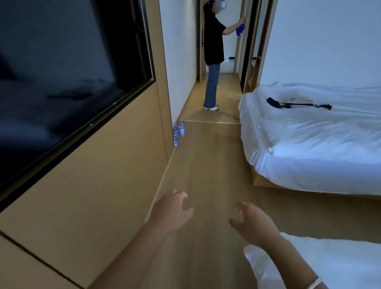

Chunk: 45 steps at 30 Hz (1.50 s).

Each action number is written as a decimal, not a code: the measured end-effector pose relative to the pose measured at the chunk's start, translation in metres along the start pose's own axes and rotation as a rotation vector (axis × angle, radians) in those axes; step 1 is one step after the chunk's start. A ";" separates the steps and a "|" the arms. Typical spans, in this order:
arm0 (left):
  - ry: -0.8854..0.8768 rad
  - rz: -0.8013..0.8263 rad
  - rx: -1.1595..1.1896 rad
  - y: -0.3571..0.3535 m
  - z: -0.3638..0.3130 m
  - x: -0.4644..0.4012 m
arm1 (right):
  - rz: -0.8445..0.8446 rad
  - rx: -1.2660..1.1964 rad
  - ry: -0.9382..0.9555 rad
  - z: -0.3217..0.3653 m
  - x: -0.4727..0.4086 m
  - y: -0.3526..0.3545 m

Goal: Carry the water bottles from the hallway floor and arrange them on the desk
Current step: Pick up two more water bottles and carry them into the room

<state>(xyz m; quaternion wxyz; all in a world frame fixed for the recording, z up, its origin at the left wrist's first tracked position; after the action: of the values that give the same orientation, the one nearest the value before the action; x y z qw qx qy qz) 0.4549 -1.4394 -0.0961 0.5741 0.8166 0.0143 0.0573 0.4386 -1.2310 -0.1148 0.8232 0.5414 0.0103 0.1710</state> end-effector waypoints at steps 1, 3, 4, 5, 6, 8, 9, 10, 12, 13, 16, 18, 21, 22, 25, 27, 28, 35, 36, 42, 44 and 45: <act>0.005 -0.002 0.007 0.000 -0.001 -0.017 | 0.005 0.005 0.002 -0.004 -0.018 0.005; 0.016 0.007 0.010 -0.002 -0.002 -0.048 | 0.038 0.006 0.006 -0.007 -0.050 0.009; 0.023 0.013 0.007 -0.003 -0.001 -0.063 | 0.055 0.005 0.013 -0.008 -0.066 0.009; 0.031 0.017 0.006 -0.003 0.001 -0.078 | 0.067 0.005 0.021 -0.008 -0.081 0.010; 0.040 0.019 0.007 -0.003 0.002 -0.094 | 0.074 0.004 0.027 -0.009 -0.096 0.011; 0.054 0.021 0.008 -0.003 0.005 -0.127 | 0.078 -0.001 0.035 -0.011 -0.127 0.016; 0.058 0.023 0.007 -0.004 0.007 -0.145 | 0.079 0.000 0.040 -0.012 -0.144 0.018; 0.062 0.026 0.009 -0.005 0.008 -0.163 | 0.080 0.003 0.046 -0.013 -0.162 0.020; 0.066 0.034 0.015 -0.007 0.009 -0.202 | 0.081 0.008 0.059 -0.014 -0.201 0.024; 0.065 0.039 0.017 -0.008 0.010 -0.222 | 0.080 0.012 0.065 -0.014 -0.222 0.027; 0.058 0.051 0.032 -0.005 0.017 -0.288 | 0.068 0.021 0.067 -0.012 -0.289 0.040; 0.052 0.043 0.021 0.005 0.025 -0.337 | 0.059 0.020 0.070 -0.007 -0.338 0.051; 0.053 0.016 0.021 0.026 0.037 -0.413 | 0.058 0.025 0.067 -0.001 -0.408 0.068; 0.054 0.016 0.028 0.031 0.040 -0.436 | 0.061 0.023 0.059 0.000 -0.429 0.073; 0.041 0.029 0.028 0.039 0.046 -0.498 | 0.061 0.010 0.039 -0.001 -0.488 0.084; 0.034 0.052 0.038 0.036 0.049 -0.533 | 0.064 -0.011 0.024 -0.004 -0.522 0.088; 0.035 0.066 0.041 0.033 0.050 -0.548 | 0.066 -0.019 0.019 -0.006 -0.538 0.089; 0.061 0.130 0.017 0.020 0.058 -0.666 | 0.106 0.007 0.015 -0.027 -0.655 0.096; 0.056 0.134 0.015 0.019 0.056 -0.686 | 0.104 0.023 0.026 -0.030 -0.674 0.099; 0.067 0.155 0.014 0.013 0.037 -0.821 | 0.098 0.077 0.070 -0.055 -0.805 0.128; 0.073 0.155 0.023 0.015 0.027 -0.869 | 0.089 0.101 0.083 -0.068 -0.855 0.146; 0.074 0.156 0.025 0.017 0.023 -0.893 | 0.085 0.106 0.085 -0.074 -0.880 0.156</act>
<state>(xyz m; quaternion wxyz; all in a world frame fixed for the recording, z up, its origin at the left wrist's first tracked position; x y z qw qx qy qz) -0.4300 -1.5461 -0.1568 0.5567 0.8197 -0.0271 0.1319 -0.4468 -1.3670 -0.1539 0.7841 0.5764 0.0314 0.2278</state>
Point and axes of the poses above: each hand's wrist, its own x-axis away from the middle knuckle, its own y-axis out of the back of the hand, z = x × y, the point moved 9 cm from there along -x, towards the middle knuckle, and after that the axes turned 3 degrees about z, right-handed, at the moved point
